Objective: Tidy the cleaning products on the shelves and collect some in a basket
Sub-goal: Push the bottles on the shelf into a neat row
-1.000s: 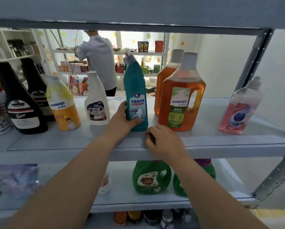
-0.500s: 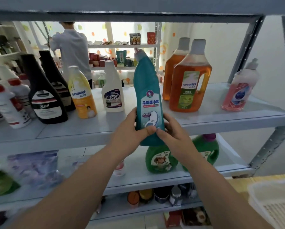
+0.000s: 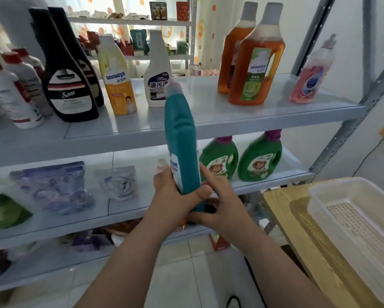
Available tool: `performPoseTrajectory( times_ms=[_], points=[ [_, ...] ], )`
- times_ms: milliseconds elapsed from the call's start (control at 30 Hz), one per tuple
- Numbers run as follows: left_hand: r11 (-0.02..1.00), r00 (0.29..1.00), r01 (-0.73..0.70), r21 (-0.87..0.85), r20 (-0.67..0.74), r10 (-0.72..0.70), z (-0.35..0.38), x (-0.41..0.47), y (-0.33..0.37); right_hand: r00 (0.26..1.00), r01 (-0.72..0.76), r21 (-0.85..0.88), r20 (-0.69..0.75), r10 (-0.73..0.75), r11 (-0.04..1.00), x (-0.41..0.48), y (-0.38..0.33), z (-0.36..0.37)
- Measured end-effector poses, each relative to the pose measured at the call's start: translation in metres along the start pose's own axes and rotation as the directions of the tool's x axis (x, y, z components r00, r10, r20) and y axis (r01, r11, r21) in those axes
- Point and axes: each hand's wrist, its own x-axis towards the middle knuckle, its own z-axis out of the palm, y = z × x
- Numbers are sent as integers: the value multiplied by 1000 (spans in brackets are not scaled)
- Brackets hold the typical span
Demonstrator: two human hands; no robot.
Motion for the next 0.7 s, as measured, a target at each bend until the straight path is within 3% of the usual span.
performPoseTrajectory(
  times_ms=[100, 267, 433, 700],
  points=[
    [997, 998, 51, 51, 33, -52, -12, -12, -15, 999, -29, 117, 47, 24, 993, -18, 4, 5],
    [972, 992, 110, -207, 87, -94, -21, -30, -39, 985, -104, 114, -127, 119, 988, -19, 0, 2],
    [949, 974, 172, -264, 189, -125, -5, -39, -54, 985, -159, 260, -19, 170, 952, -13, -6, -8],
    [967, 986, 159, -198, 86, -144, 23, -28, -62, 984, -177, 240, 65, 166, 954, -7, 13, -44]
  ],
)
